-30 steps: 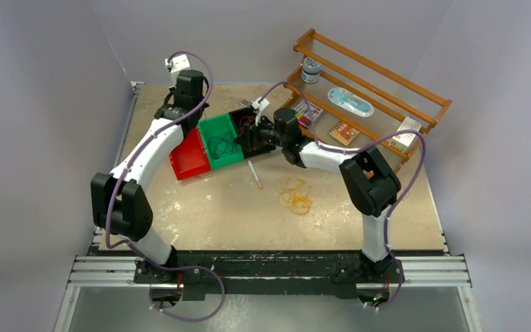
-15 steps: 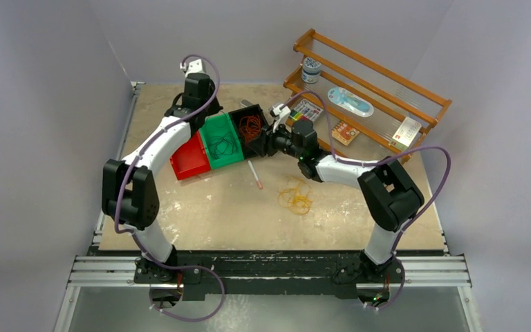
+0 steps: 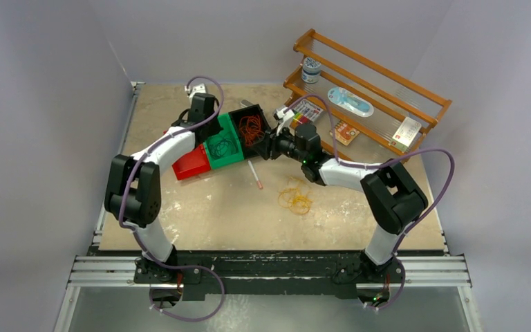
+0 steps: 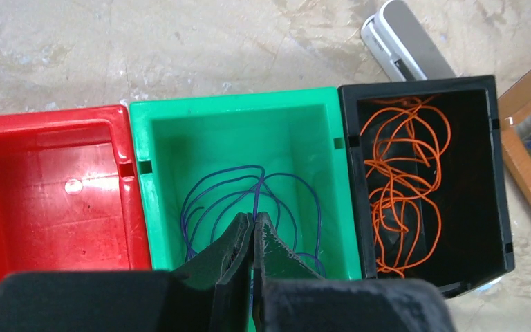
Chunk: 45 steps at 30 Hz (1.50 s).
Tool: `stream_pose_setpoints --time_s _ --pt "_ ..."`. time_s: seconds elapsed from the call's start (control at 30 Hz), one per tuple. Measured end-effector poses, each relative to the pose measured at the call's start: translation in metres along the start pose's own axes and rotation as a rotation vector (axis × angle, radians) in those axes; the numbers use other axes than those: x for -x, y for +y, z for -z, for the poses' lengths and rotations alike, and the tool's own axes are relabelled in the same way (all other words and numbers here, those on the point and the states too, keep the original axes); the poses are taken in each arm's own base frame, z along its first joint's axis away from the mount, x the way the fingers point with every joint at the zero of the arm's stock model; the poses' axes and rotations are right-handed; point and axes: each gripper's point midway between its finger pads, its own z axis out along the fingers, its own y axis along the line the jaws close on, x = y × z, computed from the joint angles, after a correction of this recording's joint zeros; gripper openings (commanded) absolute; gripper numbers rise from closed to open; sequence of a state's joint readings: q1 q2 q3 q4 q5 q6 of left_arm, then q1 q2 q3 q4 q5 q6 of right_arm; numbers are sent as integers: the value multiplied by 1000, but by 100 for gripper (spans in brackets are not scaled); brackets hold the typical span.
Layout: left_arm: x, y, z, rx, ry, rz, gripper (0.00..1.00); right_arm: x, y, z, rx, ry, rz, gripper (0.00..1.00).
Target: Untangle the cables
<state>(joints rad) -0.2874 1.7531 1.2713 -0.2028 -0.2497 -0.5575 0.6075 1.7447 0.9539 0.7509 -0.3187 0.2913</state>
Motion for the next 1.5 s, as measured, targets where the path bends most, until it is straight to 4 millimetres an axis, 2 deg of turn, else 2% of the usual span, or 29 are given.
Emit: stream_pose_setpoints --time_s 0.1,0.27,0.43,0.57,0.73,0.93,1.17,1.3,1.43,1.5 --pt "-9 0 -3 13 12 -8 0 -10 -4 3 -17 20 -7 45" --pt "-28 -1 -15 27 50 -27 1 -11 -5 3 -22 23 -8 45" --pt "-38 3 -20 49 73 -37 15 -5 -3 6 -22 11 -1 45" --pt "-32 4 -16 55 57 -34 30 0 0 10 -19 -2 0 45" --pt "-8 -2 2 33 -4 -16 39 11 8 21 -7 -26 -2 45" --pt "24 -9 30 -1 -89 12 44 20 15 37 -11 -52 0 45" --pt "34 -18 54 -36 -118 12 44 25 15 60 -68 -48 -8 48" --pt "13 -40 84 -109 -118 -37 44 20 10 76 -126 -18 -34 50" --pt "-31 -73 117 -248 -85 -102 44 12 9 101 -183 23 -69 50" --pt "-57 -81 127 -299 -59 -133 44 6 10 114 -208 55 -88 50"
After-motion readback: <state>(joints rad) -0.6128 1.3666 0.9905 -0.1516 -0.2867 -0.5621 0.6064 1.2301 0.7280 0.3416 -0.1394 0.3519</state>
